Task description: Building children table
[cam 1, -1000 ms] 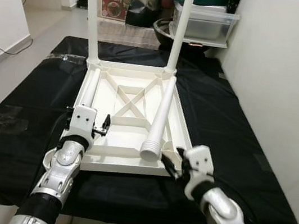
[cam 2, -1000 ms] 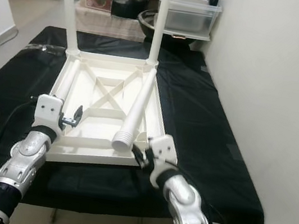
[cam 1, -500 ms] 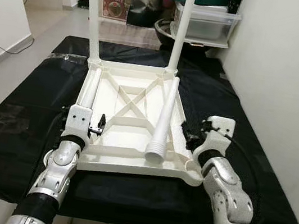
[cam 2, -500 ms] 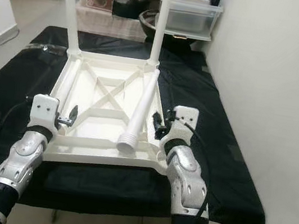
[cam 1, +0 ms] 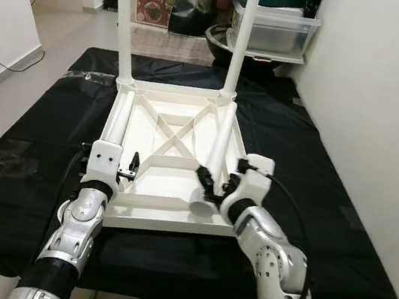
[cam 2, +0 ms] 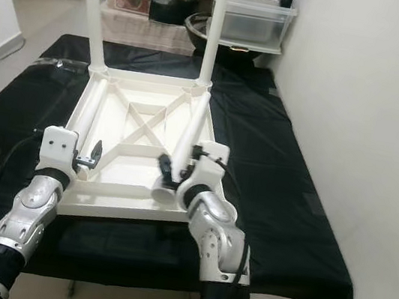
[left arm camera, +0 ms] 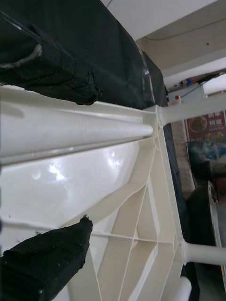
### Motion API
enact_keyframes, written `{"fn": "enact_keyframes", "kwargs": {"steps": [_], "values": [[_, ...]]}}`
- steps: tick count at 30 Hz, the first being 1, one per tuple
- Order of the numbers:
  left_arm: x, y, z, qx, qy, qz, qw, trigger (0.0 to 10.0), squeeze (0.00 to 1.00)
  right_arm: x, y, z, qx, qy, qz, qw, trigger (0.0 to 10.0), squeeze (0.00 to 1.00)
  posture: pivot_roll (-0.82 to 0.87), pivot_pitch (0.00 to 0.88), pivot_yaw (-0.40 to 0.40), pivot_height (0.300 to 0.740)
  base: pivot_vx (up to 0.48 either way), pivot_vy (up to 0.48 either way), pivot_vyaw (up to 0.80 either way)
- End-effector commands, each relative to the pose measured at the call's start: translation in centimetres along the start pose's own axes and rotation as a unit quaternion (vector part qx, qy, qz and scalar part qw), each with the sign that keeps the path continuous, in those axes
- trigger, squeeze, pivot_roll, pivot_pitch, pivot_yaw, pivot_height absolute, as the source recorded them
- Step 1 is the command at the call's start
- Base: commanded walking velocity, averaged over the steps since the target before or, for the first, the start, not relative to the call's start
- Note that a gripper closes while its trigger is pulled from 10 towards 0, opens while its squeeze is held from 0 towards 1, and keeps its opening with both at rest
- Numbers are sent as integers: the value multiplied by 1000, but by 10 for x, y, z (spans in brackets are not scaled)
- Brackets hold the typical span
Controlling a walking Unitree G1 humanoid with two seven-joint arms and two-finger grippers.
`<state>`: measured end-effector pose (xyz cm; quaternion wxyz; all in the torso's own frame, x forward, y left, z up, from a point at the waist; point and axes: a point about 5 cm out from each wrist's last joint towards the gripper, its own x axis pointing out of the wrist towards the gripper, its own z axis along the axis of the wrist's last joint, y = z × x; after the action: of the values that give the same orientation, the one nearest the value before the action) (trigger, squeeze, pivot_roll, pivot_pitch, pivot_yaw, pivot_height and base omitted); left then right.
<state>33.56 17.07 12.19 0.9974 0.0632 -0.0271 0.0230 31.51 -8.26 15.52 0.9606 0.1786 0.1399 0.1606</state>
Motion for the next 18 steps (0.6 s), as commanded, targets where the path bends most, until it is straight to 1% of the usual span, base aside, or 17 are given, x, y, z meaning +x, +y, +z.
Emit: {"fn": "enact_keyframes", "kwargs": {"steps": [1, 4, 5, 6, 8, 9, 10, 15, 17, 18], "values": [[-2, 0, -8, 6, 18, 1, 1000, 10000, 0, 2, 1, -1, 16, 16, 2, 1000, 10000, 1000, 54, 0, -77, 740, 0, 0, 0], [-2, 0, -8, 7, 18, 3, 1000, 10000, 0, 3, 0, -4, 15, 29, -4, 999, 10000, 1000, 54, 0, -77, 740, 0, 0, 0], [-2, 1, -8, 8, 18, 4, 1000, 10000, 0, 3, -4, -7, -12, 39, -21, 999, 10000, 1000, 56, 0, -79, 740, 0, 0, 0], [-2, 1, -8, 8, 18, 4, 1000, 10000, 0, 3, -4, -7, -12, 39, -21, 999, 10000, 1000, 56, 0, -79, 740, 0, 0, 0], [-2, 1, -8, 9, 19, 5, 1000, 10000, 0, 3, -8, -9, -34, 43, -37, 998, 10000, 1000, 57, 0, -79, 740, 0, 0, 0], [-2, 1, -8, 9, 19, 5, 1000, 10000, 0, 3, -8, -9, -34, 43, -37, 998, 10000, 1000, 57, 0, -79, 740, 0, 0, 0], [-2, 1, -9, 11, 19, 6, 1000, 10000, 0, 2, -9, -10, -49, 49, -43, 997, 10000, 1000, 56, 0, -79, 740, 0, 0, 0], [-2, 1, -9, 12, 19, 6, 1000, 10000, 0, 1, -8, -11, -61, 54, -42, 996, 10000, 1000, 54, 0, -77, 740, 0, 0, 0], [-2, 1, -9, 12, 19, 5, 1000, 10000, 0, 1, -5, -13, -83, 65, -36, 994, 10000, 1000, 52, 0, -75, 740, 0, 0, 0], [-2, 1, -9, 12, 19, 5, 1000, 10000, 0, 1, -5, -13, -83, 65, -36, 994, 10000, 1000, 52, 0, -75, 740, 0, 0, 0]]}}
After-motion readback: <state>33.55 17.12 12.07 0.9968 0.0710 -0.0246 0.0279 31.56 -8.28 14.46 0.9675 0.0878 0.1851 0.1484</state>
